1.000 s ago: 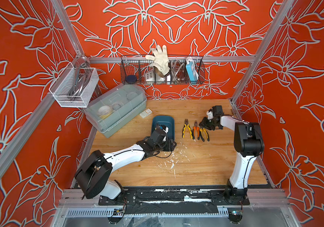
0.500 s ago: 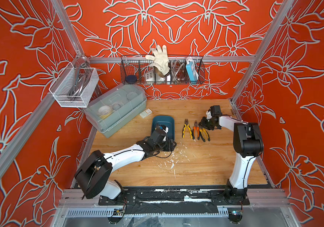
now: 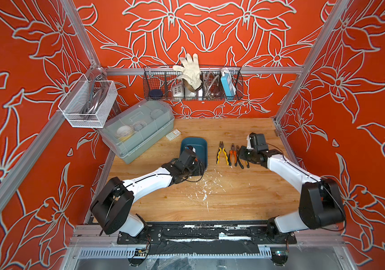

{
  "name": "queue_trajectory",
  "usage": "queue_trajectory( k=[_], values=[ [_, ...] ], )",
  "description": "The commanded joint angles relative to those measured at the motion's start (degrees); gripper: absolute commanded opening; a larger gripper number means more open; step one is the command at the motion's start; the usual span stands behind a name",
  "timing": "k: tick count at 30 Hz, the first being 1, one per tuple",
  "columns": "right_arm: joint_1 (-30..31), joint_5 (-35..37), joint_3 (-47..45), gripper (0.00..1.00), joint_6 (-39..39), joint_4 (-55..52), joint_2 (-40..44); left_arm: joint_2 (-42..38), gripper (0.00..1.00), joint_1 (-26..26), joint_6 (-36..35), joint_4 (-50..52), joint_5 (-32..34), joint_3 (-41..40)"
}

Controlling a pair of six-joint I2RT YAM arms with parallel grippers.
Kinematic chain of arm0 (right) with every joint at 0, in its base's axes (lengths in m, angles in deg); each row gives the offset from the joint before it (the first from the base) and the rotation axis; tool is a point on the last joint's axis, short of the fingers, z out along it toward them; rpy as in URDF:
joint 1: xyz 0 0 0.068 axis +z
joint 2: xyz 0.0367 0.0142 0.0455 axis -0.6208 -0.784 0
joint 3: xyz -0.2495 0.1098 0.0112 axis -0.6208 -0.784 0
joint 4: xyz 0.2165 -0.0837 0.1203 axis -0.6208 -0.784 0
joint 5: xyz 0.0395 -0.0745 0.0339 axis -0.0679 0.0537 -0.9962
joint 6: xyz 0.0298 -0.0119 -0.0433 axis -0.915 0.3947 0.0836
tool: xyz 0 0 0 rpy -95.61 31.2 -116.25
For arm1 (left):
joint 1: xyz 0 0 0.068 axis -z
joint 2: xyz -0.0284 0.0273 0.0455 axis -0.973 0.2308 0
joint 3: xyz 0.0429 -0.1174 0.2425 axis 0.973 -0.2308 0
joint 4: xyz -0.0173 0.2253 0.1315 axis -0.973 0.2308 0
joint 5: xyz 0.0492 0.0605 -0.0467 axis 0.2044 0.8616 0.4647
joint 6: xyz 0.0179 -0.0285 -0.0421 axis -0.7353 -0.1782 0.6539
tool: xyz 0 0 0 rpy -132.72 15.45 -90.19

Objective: Take the pliers out of the storage box
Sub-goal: Place the pliers at the center of the board, then pick up the pliers from the storage box.

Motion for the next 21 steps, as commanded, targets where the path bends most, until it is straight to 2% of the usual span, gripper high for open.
queue_trajectory(
  k=[1, 4, 9, 12, 14, 18, 21],
  values=[
    [2.3, 3.7, -8.3, 0.36, 3.2, 9.1, 4.2, 1.5, 0.64, -2.9, 1.7, 3.8, 0.5, 0.3],
    [2.4, 5.3, -16.3, 0.37, 1.9, 18.1, 7.1, 1.9, 0.63, -4.2, 0.6, 6.2, 1.2, 1.7],
    [2.5, 3.4, -16.1, 0.37, 1.7, 17.9, 9.5, 2.0, 0.64, -4.2, -1.9, 8.4, 2.9, 4.5],
    [2.5, 4.1, -16.4, 0.37, 1.3, 17.0, 9.8, 4.5, 0.64, -4.2, -1.4, 12.2, 2.7, 9.4],
    [2.5, 3.8, -16.2, 0.36, 1.2, 16.9, 10.2, 7.0, 0.61, -4.2, -2.0, 14.7, 3.9, 12.8],
    [2.5, 4.2, -16.2, 0.36, 1.4, 16.3, 11.3, 12.8, 0.45, -4.2, -5.0, 22.4, 10.0, 20.7],
    [2.5, 4.4, -16.6, 0.36, 1.4, 16.1, 12.3, 16.2, 0.43, -4.2, -7.8, 27.3, 13.8, 25.8]
  ],
)
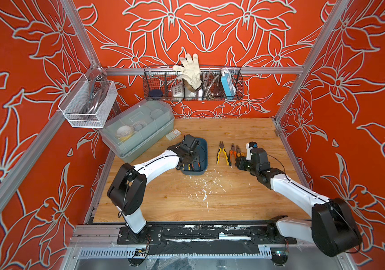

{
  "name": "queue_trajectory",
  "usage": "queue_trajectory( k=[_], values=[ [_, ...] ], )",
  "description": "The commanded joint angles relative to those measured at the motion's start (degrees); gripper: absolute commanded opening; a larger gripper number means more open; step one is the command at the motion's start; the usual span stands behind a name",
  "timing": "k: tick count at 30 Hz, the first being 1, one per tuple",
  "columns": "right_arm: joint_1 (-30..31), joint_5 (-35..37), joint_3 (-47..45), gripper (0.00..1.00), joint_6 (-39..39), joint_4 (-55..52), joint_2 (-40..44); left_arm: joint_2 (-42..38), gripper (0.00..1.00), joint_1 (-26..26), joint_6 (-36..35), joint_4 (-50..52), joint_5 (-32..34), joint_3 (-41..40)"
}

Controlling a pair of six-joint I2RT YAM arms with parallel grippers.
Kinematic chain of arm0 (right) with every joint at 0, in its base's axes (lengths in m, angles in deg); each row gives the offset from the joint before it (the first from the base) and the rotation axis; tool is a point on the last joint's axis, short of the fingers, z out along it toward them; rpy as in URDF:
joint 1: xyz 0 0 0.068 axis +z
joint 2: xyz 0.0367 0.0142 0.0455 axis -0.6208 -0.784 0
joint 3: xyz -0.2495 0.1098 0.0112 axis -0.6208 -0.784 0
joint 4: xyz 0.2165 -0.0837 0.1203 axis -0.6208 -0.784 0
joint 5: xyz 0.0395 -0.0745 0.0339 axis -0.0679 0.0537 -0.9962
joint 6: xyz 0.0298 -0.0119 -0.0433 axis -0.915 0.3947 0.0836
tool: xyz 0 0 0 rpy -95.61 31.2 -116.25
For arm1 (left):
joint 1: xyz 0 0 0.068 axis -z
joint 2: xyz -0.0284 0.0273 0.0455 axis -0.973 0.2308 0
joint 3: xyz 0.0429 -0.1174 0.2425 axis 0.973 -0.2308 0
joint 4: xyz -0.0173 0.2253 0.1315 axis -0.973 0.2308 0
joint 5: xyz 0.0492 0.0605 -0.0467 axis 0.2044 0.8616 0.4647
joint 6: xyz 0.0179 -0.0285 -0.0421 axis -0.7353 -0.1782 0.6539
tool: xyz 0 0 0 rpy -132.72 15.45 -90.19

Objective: Take the pliers out of the storage box
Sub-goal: Pick up the pliers from the storage box.

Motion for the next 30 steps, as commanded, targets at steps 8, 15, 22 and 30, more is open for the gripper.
queue_trajectory(
  k=[8, 15, 22, 30],
  values=[
    [0.0, 1.1, -0.9, 0.35, -0.3, 0.7, 1.3, 7.1, 0.4, -0.1, -8.2, 15.2, 13.7, 9.6],
    [0.0, 0.9, -1.0, 0.35, -0.5, 1.1, 1.0, 11.7, 0.39, -0.3, -10.5, 16.2, 14.7, 11.4],
    [0.0, 0.9, -1.0, 0.35, -0.4, 1.2, 1.0, 18.2, 0.4, -0.8, -10.6, 18.0, 16.8, 13.9],
    [0.0, 0.9, -0.9, 0.35, -0.1, 1.5, 0.5, 23.7, 0.37, -2.1, -6.5, 16.9, 10.0, 12.9]
  ],
)
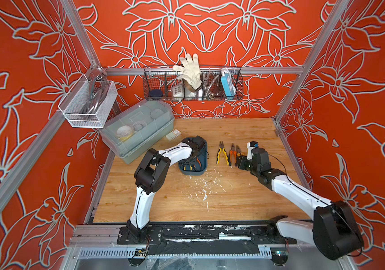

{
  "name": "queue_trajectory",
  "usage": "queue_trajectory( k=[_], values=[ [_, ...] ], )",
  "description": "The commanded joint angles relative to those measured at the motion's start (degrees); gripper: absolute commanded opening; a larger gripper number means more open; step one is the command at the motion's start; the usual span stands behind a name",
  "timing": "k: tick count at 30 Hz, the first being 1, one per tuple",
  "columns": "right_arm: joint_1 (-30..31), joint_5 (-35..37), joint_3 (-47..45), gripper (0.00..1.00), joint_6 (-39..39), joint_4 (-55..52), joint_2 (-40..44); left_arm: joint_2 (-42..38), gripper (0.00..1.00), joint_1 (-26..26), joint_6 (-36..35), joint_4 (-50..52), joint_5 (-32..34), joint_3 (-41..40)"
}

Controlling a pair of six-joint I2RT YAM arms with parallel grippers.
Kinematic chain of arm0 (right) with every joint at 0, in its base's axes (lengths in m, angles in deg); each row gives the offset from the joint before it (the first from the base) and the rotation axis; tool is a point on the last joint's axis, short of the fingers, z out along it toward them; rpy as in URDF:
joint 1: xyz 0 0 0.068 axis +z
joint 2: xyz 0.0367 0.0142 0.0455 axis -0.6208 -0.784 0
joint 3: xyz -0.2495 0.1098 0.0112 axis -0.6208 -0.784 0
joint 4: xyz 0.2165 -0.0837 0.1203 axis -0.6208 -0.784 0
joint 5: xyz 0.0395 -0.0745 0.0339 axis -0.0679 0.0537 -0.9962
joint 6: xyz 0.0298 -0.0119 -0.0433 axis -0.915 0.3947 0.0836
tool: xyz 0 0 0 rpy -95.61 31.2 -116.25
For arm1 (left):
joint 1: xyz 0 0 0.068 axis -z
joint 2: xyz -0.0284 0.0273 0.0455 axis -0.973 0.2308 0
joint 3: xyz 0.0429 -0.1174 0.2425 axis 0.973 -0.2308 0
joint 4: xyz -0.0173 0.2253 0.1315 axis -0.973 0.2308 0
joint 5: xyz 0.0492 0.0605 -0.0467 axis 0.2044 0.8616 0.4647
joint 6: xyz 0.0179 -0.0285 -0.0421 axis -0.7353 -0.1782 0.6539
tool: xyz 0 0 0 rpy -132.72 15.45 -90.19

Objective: Take the pliers out of the storage box
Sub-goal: Pick up the pliers from the storage box.

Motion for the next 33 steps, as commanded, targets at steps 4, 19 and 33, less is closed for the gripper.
queue_trajectory(
  k=[4, 19, 33],
  values=[
    [0.0, 0.4, -0.3, 0.35, 0.0, 0.7, -0.9, 2.4, 0.29, -0.5, 3.0, 0.2, -5.9, -2.4],
    [0.0, -0.4, -0.7, 0.35, 0.2, 0.9, 0.3, -14.9, 0.0, -0.5, 4.2, -1.8, -7.0, -7.6],
    [0.0, -2.2, -1.0, 0.34, -0.9, 2.4, -1.0, -34.1, 0.0, -0.5, 15.7, -24.2, -15.9, -30.0]
  ],
)
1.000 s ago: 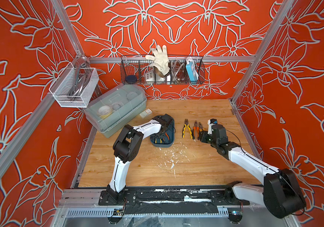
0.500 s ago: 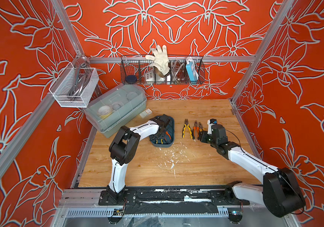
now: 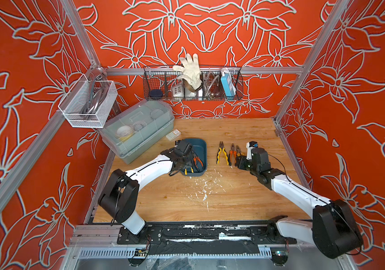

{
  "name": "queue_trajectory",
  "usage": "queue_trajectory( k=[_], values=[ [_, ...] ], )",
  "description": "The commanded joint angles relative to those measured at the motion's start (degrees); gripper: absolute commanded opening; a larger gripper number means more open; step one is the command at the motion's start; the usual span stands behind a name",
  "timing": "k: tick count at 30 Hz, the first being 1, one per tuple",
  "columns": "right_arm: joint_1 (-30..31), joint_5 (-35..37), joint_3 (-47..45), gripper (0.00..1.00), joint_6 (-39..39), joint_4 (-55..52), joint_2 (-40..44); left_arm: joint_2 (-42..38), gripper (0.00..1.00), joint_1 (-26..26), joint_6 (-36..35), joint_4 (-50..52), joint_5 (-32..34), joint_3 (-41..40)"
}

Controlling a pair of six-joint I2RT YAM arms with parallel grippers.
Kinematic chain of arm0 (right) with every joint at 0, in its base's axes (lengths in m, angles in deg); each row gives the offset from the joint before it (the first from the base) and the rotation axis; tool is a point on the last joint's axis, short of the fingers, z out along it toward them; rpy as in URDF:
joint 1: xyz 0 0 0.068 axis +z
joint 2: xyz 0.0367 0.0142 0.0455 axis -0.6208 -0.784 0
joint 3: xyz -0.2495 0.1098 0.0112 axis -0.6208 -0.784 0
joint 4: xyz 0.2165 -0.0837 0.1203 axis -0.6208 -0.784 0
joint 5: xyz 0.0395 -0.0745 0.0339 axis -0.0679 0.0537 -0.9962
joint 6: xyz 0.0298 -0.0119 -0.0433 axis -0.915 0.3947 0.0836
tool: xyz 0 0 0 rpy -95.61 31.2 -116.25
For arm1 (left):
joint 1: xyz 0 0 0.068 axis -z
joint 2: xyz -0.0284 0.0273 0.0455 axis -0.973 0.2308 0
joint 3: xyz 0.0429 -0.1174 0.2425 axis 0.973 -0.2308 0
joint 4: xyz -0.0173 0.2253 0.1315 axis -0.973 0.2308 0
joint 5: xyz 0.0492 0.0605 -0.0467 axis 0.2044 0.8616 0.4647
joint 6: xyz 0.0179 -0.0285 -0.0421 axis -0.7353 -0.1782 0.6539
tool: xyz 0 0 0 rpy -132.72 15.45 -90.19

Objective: Take the pliers out of the storage box
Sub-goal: Pick up the pliers from the storage box.

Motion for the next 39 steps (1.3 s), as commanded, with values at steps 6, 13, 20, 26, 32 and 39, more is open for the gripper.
queue_trajectory(
  k=[6, 13, 20, 26, 32, 39],
  values=[
    [0.0, -1.8, -0.4, 0.33, -1.0, 2.2, -2.9, -10.0, 0.0, -0.1, 5.1, -23.6, -10.4, -12.4],
    [0.0, -2.9, -0.4, 0.32, -1.0, 3.0, -4.0, -10.4, 0.0, 0.0, 3.9, -31.6, -14.9, -18.0],
    [1.6, -8.6, -0.3, 0.31, -2.8, 5.6, -3.1, -14.5, 0.0, 3.6, 0.6, -33.0, -13.2, -19.6],
    [5.6, -12.9, 3.0, 0.33, -7.8, 3.5, -1.5, -15.7, 0.0, 7.4, -1.7, -32.4, -10.6, -19.5],
    [10.0, -13.8, 3.7, 0.36, -14.2, 4.7, 1.3, -14.3, 0.0, 7.7, -1.4, -32.9, -10.6, -19.5],
    [13.5, -16.8, 8.6, 0.53, -16.5, 4.7, -3.5, -14.2, 0.0, 7.8, -2.3, -30.2, -10.9, -17.7]
  ],
)
